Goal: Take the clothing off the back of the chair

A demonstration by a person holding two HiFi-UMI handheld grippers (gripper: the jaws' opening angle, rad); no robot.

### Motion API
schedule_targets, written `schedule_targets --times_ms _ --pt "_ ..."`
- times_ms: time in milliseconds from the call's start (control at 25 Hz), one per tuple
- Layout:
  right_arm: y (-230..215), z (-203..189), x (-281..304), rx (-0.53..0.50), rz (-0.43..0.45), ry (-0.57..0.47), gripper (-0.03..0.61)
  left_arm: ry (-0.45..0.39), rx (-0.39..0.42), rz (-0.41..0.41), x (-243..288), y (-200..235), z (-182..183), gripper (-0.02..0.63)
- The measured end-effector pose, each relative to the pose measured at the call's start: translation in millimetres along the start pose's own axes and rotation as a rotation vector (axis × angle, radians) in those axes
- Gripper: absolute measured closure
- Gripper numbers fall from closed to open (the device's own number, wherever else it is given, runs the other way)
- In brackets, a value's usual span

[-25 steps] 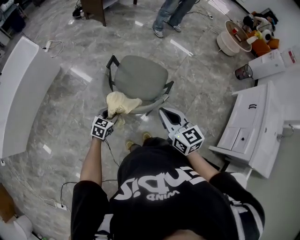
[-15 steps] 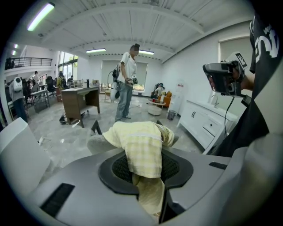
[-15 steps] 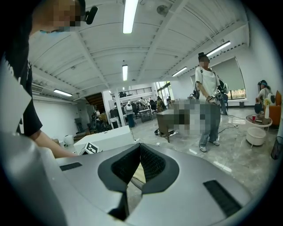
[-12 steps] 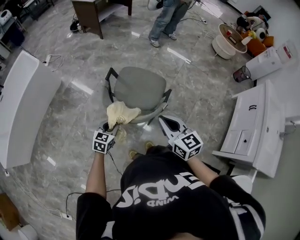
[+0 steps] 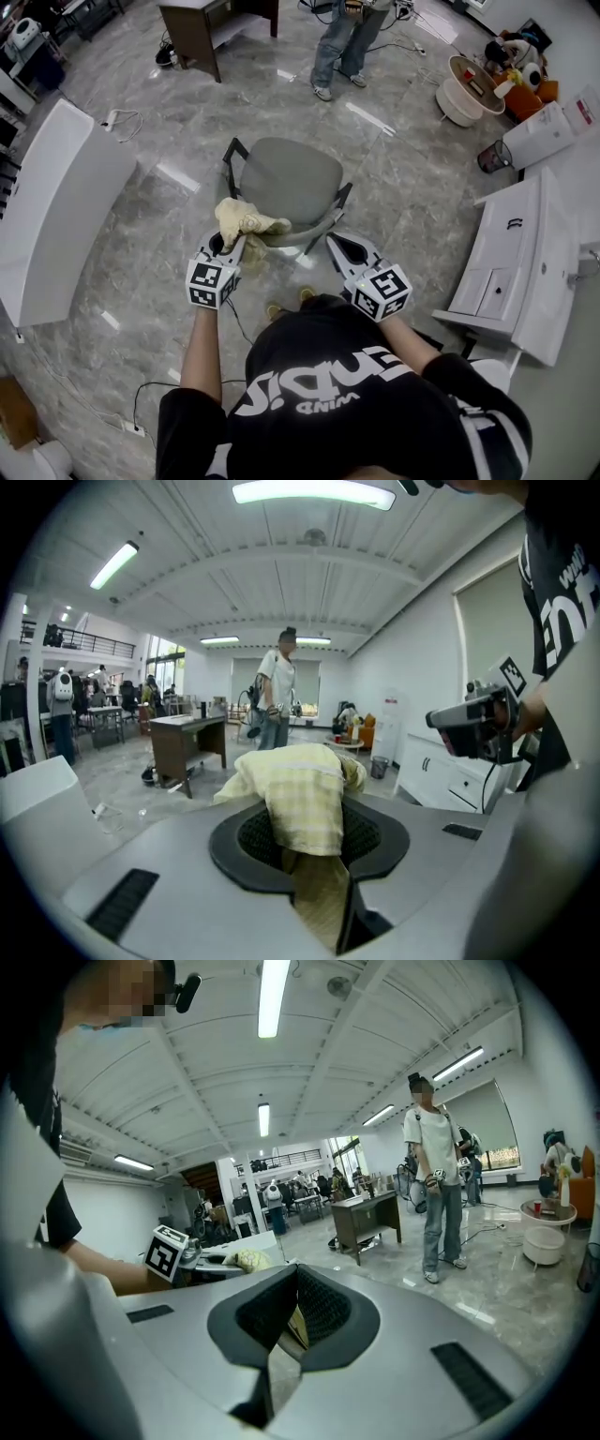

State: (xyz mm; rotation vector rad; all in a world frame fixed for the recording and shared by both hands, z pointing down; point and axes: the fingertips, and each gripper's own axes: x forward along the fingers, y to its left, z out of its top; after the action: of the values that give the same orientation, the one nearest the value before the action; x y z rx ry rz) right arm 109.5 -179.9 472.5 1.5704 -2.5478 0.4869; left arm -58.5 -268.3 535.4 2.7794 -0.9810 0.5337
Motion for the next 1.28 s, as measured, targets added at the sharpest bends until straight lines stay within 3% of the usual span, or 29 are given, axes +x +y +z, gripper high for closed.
schedule_targets --times_ms 800,1040,1280 --pt "3.0 6.8 1.1 0.013 0.051 -0.039 0.565 -0.375 0.105 0.102 -78.4 3.3 237.1 0.502" --pt "7.4 5.6 2.6 0.020 0.064 -0.047 0.565 -0.444 0.111 0.133 -118.4 5.0 282.5 0.502" --pt "9.3 7.4 3.7 0.026 0.078 -0.051 0.565 -0.468 0.131 0.160 -146.6 2.9 304.3 0.502"
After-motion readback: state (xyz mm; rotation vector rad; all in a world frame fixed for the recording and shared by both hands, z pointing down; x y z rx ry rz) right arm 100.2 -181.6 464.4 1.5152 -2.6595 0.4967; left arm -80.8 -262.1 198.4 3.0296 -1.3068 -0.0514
